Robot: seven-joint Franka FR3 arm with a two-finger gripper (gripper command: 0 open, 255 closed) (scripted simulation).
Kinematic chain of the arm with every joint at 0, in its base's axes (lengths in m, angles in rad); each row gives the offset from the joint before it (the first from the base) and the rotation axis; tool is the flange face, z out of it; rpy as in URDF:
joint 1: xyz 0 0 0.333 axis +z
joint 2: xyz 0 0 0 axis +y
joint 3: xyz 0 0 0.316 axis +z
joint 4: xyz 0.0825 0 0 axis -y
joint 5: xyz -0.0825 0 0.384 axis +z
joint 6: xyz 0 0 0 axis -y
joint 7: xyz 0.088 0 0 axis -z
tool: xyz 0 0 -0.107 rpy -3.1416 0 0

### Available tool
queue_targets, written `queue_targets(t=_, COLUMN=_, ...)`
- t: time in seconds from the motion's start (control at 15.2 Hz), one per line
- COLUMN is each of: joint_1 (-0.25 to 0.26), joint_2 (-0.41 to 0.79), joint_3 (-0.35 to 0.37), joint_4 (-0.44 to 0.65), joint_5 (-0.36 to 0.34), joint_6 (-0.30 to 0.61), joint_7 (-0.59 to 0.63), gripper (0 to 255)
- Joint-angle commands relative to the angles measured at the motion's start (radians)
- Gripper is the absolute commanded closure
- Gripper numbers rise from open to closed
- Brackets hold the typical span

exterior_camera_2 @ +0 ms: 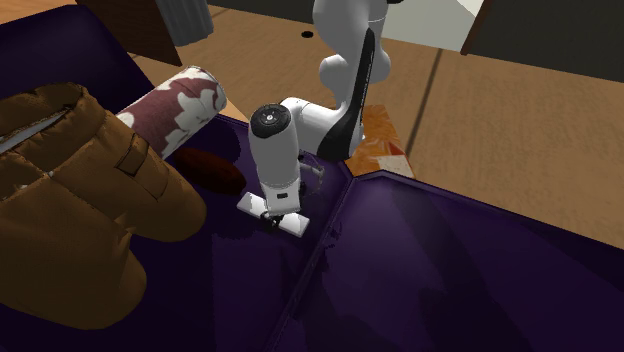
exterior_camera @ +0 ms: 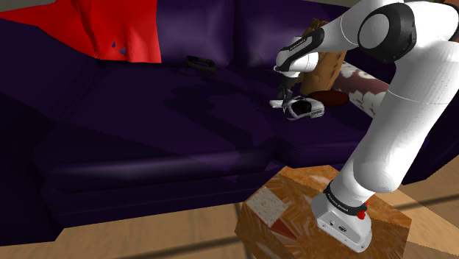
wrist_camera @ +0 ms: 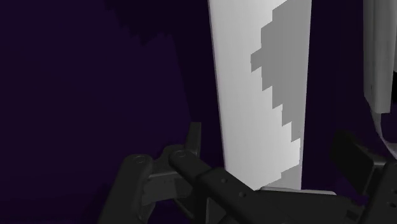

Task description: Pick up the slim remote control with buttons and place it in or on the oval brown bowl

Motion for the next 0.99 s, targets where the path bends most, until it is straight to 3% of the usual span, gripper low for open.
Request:
queue_targets(t=0.0, joint_1=-0.003, joint_2=0.009, joint_3=-0.001, joint_4=-0.012, joint_5=0.003, joint_6=0.008, joint_7=-0.005, gripper=0)
queue_targets(t=0.4, joint_1=-0.004, joint_2=0.009, joint_3=0.0, joint_4=-0.012, joint_5=0.003, joint_6=0.008, joint_7=-0.005, gripper=0)
queue_targets(t=0.46, joint_1=-0.004, joint_2=0.008, joint_3=-0.001, joint_4=-0.014, joint_5=0.002, joint_6=0.009, joint_7=-0.005, gripper=255)
queue_targets(t=0.92, joint_1=-0.003, joint_2=0.007, joint_3=-0.001, joint_4=-0.013, joint_5=0.002, joint_6=0.008, joint_7=-0.004, gripper=255)
